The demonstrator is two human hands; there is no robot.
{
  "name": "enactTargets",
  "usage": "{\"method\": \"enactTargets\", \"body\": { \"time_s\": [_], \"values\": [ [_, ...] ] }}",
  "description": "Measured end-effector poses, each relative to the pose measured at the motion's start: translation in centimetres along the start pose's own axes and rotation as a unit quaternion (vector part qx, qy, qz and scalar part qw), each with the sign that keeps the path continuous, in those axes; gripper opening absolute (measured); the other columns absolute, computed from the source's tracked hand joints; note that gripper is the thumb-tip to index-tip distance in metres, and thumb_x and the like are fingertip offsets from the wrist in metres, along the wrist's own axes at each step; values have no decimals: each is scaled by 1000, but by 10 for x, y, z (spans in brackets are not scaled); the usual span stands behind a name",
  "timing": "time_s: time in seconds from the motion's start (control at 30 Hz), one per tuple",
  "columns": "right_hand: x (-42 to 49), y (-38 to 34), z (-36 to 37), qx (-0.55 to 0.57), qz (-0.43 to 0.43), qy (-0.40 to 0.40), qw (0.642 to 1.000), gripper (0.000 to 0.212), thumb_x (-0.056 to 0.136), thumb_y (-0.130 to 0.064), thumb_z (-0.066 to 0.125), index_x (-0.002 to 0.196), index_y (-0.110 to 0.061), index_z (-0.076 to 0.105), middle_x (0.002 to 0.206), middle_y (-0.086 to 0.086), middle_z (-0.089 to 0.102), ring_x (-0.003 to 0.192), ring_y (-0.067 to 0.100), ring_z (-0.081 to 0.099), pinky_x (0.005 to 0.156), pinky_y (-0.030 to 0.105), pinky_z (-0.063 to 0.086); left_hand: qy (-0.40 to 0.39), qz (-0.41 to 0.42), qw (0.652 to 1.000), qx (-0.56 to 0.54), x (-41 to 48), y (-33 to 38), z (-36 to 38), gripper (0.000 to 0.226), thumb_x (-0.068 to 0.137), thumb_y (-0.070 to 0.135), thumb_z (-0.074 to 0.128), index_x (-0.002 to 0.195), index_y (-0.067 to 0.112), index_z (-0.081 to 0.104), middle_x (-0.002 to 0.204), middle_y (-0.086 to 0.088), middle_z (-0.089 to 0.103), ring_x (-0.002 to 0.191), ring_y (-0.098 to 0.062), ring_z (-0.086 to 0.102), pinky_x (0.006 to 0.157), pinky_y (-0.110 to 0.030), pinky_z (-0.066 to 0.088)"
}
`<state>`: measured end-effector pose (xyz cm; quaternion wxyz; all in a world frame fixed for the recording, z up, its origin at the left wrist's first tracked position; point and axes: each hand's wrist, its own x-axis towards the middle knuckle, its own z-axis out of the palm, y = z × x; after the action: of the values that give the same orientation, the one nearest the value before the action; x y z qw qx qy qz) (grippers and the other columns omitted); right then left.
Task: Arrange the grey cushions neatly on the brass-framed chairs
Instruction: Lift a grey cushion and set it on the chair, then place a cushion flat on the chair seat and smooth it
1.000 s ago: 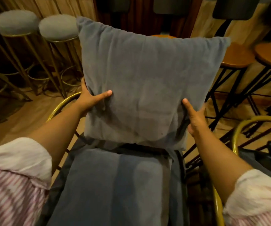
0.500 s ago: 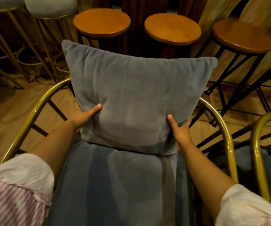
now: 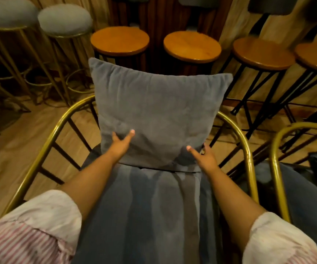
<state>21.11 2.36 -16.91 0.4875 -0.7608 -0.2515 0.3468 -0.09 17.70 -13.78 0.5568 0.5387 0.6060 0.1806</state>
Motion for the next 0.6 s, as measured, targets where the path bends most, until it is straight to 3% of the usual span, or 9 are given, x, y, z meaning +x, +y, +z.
{"method": "enactTargets", "body": {
  "time_s": [0.1, 0.2, 0.3, 0.47, 0.6],
  "values": [
    [-51, -15, -17, -46, 2, -30, 998, 70, 89, -30, 63, 148, -9, 32, 154, 8, 35, 143, 27, 32, 113, 37, 31, -113, 29, 990, 76, -66, 6, 12, 88, 90, 45, 55, 153, 21, -3, 160, -7, 19, 145, -29, 27, 116, -41, 26],
    [-109, -35, -44, -105, -54, 9, 993, 63, 91, -29, 60, 146, -10, 35, 152, 11, 38, 143, 27, 30, 110, 30, 27, -163, 80, 965, 189, -138, 20, 19, 67, 97, 39, 42, 152, 12, 15, 159, -11, 22, 143, -29, 29, 112, -35, 27],
    [-161, -52, -77, -207, -75, 59, 974, 67, 93, -39, 54, 150, -15, 28, 157, 10, 29, 149, 30, 13, 119, 39, 14, -191, 118, 943, 246, -205, 41, 26, 54, 101, 39, 29, 142, 5, 38, 151, -16, 38, 137, -30, 39, 106, -32, 31],
    [-248, -56, -148, -256, -55, 100, 960, 72, 91, -55, 46, 152, -26, 21, 162, 1, 18, 150, 30, 2, 117, 60, 7, -246, 187, 919, 244, -298, 61, 53, 51, 101, 38, 29, 140, 7, 41, 148, -14, 41, 135, -28, 40, 99, -29, 31],
    [-314, -38, -212, -247, -16, 122, 961, 70, 93, -54, 43, 153, -30, 16, 163, -3, 10, 150, 28, -9, 114, 63, 0, -305, 201, 897, 249, -353, 62, 92, 52, 99, 42, 33, 137, 9, 44, 143, -12, 46, 125, -25, 46, 101, -27, 32]
  ]
}}
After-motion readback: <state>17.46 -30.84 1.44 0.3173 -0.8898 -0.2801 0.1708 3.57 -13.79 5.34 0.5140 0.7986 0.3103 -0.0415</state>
